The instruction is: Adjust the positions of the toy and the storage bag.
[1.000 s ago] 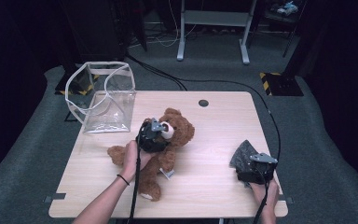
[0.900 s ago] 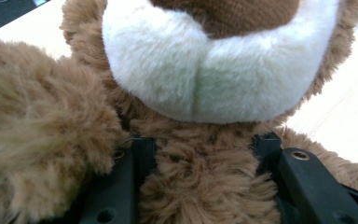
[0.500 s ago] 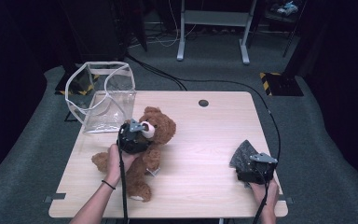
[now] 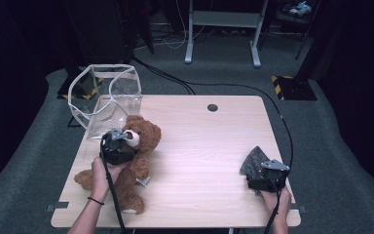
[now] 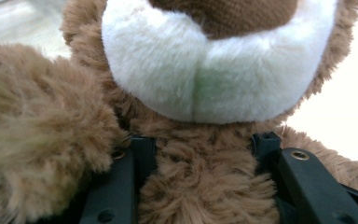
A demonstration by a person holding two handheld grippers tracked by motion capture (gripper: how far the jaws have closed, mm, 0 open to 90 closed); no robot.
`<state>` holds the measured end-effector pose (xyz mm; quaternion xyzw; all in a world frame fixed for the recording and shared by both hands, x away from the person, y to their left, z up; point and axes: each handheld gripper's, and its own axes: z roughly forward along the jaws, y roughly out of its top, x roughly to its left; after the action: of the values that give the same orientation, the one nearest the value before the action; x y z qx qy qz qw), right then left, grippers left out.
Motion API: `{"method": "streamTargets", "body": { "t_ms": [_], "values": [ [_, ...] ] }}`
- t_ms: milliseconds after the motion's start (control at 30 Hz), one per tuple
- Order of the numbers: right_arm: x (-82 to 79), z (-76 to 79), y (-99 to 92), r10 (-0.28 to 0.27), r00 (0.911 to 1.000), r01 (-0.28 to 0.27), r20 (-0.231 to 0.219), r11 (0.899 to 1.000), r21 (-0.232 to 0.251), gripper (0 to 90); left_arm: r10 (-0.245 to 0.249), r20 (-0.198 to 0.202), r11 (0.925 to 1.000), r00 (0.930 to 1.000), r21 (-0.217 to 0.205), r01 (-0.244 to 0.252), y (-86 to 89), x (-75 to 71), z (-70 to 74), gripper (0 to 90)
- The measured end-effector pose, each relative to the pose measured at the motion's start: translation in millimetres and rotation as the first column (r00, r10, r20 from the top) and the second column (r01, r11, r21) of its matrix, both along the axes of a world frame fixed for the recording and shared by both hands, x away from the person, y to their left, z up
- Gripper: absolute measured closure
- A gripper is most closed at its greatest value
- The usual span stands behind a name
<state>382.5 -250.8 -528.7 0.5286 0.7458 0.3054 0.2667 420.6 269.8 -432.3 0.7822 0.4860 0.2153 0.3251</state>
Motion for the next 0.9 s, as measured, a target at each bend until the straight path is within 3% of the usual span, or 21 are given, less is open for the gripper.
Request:
{"method": "streamTargets", "body": {
  "t_ms": [100, 200, 333, 467, 567, 700, 900],
  "values": [
    [-0.3, 0.0, 0.6, -0.005, 1.0000, 0.005, -0.001, 1.000, 0.001, 1.1, 0.019, -0.031, 0.9997, 0.9993, -0.011, -0.020, 8.9, -0.4, -2.9, 55.6],
    [-0.3, 0.1, 0.5, -0.005, 1.0000, 0.005, -0.002, 1.000, 0.002, 1.1, 0.029, -0.034, 0.9994, 0.9990, -0.020, -0.029, 12.6, 0.1, -5.7, 54.3],
    [-0.3, 0.0, 0.6, -0.005, 1.0000, 0.005, -0.002, 1.000, 0.002, 1.1, 0.019, -0.097, 0.9996, 0.9951, -0.017, -0.021, 19.9, 4.0, -13.3, 51.0],
    [-0.3, 0.0, 0.6, -0.005, 1.0000, 0.005, -0.001, 1.000, 0.001, 1.1, 0.012, -0.115, 0.9999, 0.9933, -0.004, -0.013, 18.3, 9.4, -17.0, 46.7],
    [-0.3, 0.0, 0.6, -0.005, 1.0000, 0.005, -0.001, 1.000, 0.001, 1.1, -0.005, -0.125, 0.9997, 0.9921, 0.023, 0.008, 12.4, 13.5, -16.2, 37.0],
    [-0.3, 0.1, 0.6, -0.005, 1.0000, 0.005, -0.002, 1.000, 0.002, 1.1, -0.021, -0.112, 0.9996, 0.9935, 0.018, 0.023, 11.5, 14.3, -9.5, 27.3],
    [-0.2, 0.1, 0.5, -0.004, 1.0000, 0.004, -0.002, 1.000, 0.002, 1.1, -0.019, -0.072, 0.9998, 0.9972, -0.006, 0.019, 16.7, 13.2, 7.4, 22.4]
  ]
}}
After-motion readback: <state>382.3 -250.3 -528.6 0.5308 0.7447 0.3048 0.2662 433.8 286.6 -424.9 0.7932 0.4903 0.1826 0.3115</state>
